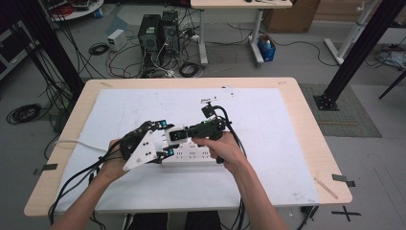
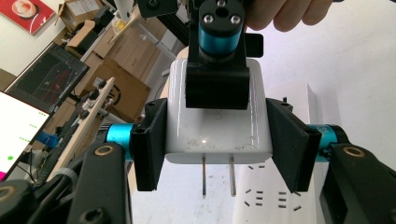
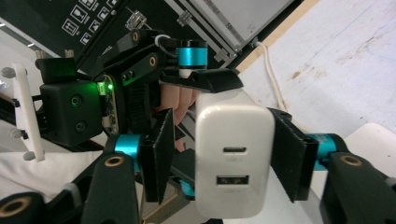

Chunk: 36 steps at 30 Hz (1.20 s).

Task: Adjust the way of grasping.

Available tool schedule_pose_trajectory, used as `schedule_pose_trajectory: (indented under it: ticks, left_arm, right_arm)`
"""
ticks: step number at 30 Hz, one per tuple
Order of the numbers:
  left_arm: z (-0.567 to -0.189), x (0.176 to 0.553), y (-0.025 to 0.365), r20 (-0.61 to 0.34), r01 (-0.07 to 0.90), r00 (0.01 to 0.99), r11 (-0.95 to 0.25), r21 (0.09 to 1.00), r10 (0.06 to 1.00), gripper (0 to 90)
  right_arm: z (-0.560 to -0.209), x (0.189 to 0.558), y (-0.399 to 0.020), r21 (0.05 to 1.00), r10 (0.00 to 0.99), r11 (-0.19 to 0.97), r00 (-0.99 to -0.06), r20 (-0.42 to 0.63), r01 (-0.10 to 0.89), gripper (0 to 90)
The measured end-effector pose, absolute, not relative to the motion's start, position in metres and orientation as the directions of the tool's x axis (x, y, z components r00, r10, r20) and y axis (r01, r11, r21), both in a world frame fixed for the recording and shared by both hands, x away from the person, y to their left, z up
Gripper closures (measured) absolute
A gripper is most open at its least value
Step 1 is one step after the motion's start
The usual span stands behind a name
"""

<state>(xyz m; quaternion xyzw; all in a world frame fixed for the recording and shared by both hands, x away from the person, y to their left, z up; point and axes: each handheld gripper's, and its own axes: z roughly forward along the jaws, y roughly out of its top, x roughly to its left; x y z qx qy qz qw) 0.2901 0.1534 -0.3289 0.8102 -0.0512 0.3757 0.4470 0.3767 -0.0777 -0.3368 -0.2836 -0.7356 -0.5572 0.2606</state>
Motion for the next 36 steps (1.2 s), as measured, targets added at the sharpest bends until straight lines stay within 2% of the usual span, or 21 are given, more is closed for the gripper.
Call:
schedule_pose_trajectory:
  ticks: [11, 30, 36]
  left_arm:
    - [-0.3289, 0.2897, 0.1541, 0.656, -0.420, 0.712, -0.597, 0.683, 0.250, 42.4]
    - [-0.3278, 0.2928, 0.1560, 0.639, -0.413, 0.732, -0.592, 0.692, 0.237, 42.0]
    - [-0.3245, 0.2959, 0.1607, 0.618, -0.384, 0.742, -0.594, 0.708, 0.257, 34.8]
  right_arm:
    - [-0.3397, 0.3752, -0.0788, 0.690, 0.128, 0.208, -0.719, 0.684, 0.693, 61.2]
    - [-0.3421, 0.3743, -0.0792, 0.673, 0.128, 0.190, -0.698, 0.705, 0.715, 62.1]
    - [-0.3409, 0.3748, -0.0819, 0.684, 0.139, 0.171, -0.704, 0.696, 0.710, 62.1]
